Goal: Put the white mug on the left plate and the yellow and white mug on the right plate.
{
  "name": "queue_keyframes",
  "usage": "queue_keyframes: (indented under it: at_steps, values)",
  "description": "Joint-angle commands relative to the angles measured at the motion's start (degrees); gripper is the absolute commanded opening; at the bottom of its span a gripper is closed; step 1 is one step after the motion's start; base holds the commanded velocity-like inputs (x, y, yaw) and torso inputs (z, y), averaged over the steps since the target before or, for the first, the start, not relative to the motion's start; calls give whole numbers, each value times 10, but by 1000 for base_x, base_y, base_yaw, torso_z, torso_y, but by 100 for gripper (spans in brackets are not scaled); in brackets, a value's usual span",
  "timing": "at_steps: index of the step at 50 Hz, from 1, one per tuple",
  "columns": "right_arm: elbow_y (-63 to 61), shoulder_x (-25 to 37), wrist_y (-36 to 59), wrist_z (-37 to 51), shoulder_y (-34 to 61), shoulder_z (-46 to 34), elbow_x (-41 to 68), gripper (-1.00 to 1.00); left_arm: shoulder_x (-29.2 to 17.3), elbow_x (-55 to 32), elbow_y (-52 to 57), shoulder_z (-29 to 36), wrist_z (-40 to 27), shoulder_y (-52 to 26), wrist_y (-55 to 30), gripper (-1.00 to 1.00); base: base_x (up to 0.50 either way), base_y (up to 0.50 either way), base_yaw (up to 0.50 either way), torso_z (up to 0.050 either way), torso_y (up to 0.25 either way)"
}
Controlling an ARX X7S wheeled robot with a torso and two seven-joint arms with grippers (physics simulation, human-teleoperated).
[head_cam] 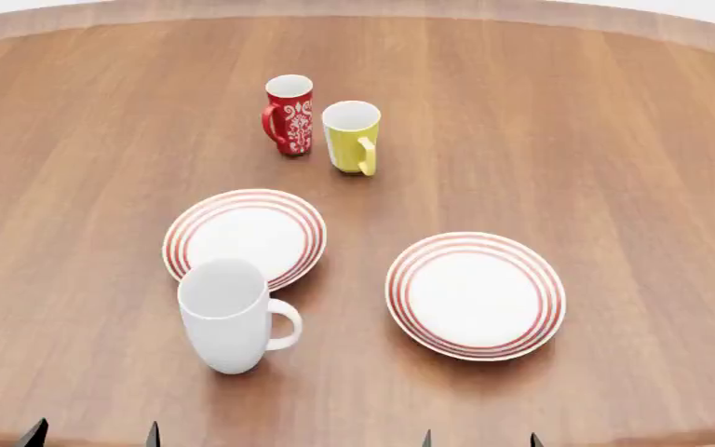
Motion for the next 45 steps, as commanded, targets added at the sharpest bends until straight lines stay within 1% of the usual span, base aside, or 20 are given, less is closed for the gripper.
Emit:
queue_keyframes:
  at_steps: [1,5,8,9,11,12,13,14,17,20,23,26,29,30,38,44,45]
  values:
    - [-4,10,2,22,1,-13,-8,100,-9,-5,-10,13,-10,-5,7,100,0,0,0,0,0]
    - [-28,20,9,32,-9,-18,2,100,-21,-25,28,18,-10,9,-13,100,0,0,0,0,0]
    - [-86,28,40,34,-25,-16,13,100,-30,-58,99,13,-1,18,-52,100,0,0,0,0,0]
    - [-135,33,65,40,-35,-13,10,100,-34,-73,144,5,-3,22,-74,100,0,0,0,0,0]
    - [-191,37,97,50,-48,-5,12,100,-40,-92,192,-4,-7,28,-104,100,0,0,0,0,0]
    - [-244,45,121,47,-65,-1,16,100,-45,-110,236,-19,-12,36,-124,100,0,0,0,0,0]
    - [-270,51,140,45,-73,-2,15,100,-47,-121,253,-28,-16,39,-134,100,0,0,0,0,0]
    - [-306,62,159,47,-87,-6,0,100,-49,-147,286,-47,-26,39,-170,100,0,0,0,0,0]
    - [-376,60,166,58,-122,29,24,100,-60,-193,353,-80,-48,40,-232,100,0,0,0,0,0]
    - [-416,59,156,64,-151,50,43,100,-69,-182,379,-87,-64,45,-237,100,0,0,0,0,0]
    - [-438,60,161,73,-161,62,48,100,-73,-155,376,-82,-78,41,-224,100,0,0,0,0,0]
    - [-445,63,158,78,-169,64,45,100,-76,-152,369,-82,-83,33,-223,100,0,0,0,0,0]
    - [-428,63,153,78,-150,79,73,100,-76,-145,359,-73,-86,25,-217,100,0,0,0,0,0]
    - [-414,65,141,79,-145,77,66,100,-77,-141,356,-67,-83,26,-209,100,4,0,0,0,0]
    - [-392,69,137,91,-130,73,63,100,-80,-148,340,-65,-85,14,-205,100,445,0,0,0,0]
    - [-393,74,125,99,-136,70,54,100,-83,-148,338,-62,-88,15,-199,100,0,0,0,0,0]
    - [-391,74,122,95,-136,73,67,100,-83,-148,339,-62,-89,16,-199,100,0,0,379,0,0]
